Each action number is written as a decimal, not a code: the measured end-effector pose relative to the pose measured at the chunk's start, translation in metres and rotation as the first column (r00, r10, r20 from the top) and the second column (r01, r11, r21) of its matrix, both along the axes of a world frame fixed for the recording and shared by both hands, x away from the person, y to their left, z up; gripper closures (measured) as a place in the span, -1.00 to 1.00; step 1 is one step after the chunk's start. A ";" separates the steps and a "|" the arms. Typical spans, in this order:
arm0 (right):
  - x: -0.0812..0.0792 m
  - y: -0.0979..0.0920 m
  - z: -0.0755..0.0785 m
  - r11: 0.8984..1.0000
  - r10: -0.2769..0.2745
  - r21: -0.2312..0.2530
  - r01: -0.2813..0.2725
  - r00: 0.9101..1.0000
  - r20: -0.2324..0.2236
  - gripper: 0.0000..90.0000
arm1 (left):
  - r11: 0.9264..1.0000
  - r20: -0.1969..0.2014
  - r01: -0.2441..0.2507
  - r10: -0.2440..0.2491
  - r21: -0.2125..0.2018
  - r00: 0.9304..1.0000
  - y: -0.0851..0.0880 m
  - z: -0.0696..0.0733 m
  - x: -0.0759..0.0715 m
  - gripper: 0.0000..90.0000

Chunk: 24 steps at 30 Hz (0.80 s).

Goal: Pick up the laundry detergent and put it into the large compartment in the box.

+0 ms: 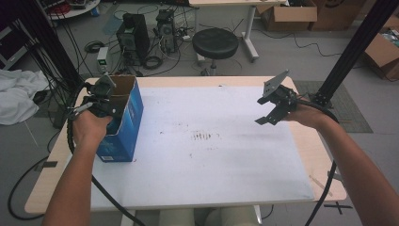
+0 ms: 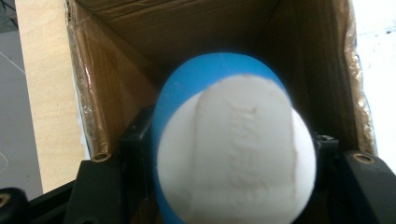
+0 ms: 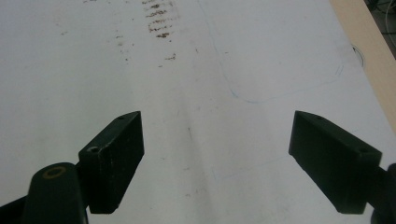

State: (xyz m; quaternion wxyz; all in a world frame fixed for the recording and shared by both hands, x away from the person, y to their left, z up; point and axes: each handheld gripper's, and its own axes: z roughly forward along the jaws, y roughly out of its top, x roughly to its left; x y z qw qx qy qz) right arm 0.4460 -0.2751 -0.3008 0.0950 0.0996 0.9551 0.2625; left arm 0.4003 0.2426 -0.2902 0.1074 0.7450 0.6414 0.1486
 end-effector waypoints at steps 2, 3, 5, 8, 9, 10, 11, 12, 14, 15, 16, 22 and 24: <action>0.000 0.001 0.000 1.000 0.001 -0.002 -0.001 1.000 -0.001 -0.61 | 1.000 -0.001 -0.003 0.003 -0.003 1.000 0.000 0.000 0.001 -0.16; -0.001 0.001 0.000 1.000 0.003 -0.002 -0.003 1.000 0.001 -0.61 | 1.000 -0.002 -0.008 0.008 -0.005 1.000 0.001 0.000 0.001 -0.16; -0.001 0.001 0.000 1.000 0.003 -0.002 -0.003 1.000 0.000 -0.61 | 1.000 -0.004 -0.007 0.007 -0.004 1.000 0.001 0.000 0.001 -0.16; -0.001 0.001 0.001 1.000 0.001 0.006 -0.001 1.000 0.000 -0.61 | 1.000 0.000 -0.019 0.019 -0.006 1.000 0.003 0.000 0.001 -0.17; -0.001 0.001 0.001 1.000 0.001 0.006 -0.001 1.000 0.000 -0.61 | 1.000 0.000 -0.019 0.019 -0.006 1.000 0.003 0.000 0.001 -0.18; -0.001 0.001 0.001 1.000 0.001 0.005 -0.001 1.000 -0.002 -0.61 | 1.000 -0.001 -0.022 0.022 -0.008 1.000 0.003 0.000 0.001 -0.19; -0.001 0.002 0.001 1.000 0.003 0.004 -0.003 1.000 -0.001 -0.61 | 1.000 0.003 -0.027 0.027 -0.011 1.000 0.004 0.000 0.001 -0.21; -0.001 0.002 0.001 1.000 0.003 0.004 -0.003 1.000 -0.001 -0.61 | 1.000 0.003 -0.027 0.027 -0.011 1.000 0.004 0.000 0.001 -0.21; -0.001 0.002 0.002 1.000 0.005 0.003 -0.005 1.000 -0.002 -0.61 | 0.999 0.006 -0.028 0.028 -0.020 1.000 0.005 0.001 0.000 -0.21; -0.001 0.002 0.001 1.000 0.005 0.004 -0.005 1.000 -0.002 -0.61 | 0.999 0.005 -0.028 0.028 -0.023 1.000 0.005 0.001 0.000 -0.22; -0.001 0.003 0.002 1.000 0.008 0.003 -0.008 1.000 -0.001 -0.61 | 0.999 0.007 -0.028 0.029 -0.029 1.000 0.005 0.002 0.000 -0.26; -0.002 0.005 0.002 1.000 0.013 0.003 -0.013 1.000 -0.001 -0.61 | 0.998 0.026 -0.032 0.033 -0.056 0.999 0.005 0.009 -0.003 -0.35; -0.003 0.006 0.002 1.000 0.015 0.004 -0.015 1.000 0.000 -0.61 | 0.998 0.030 -0.034 0.035 -0.060 0.999 0.005 0.012 -0.004 -0.35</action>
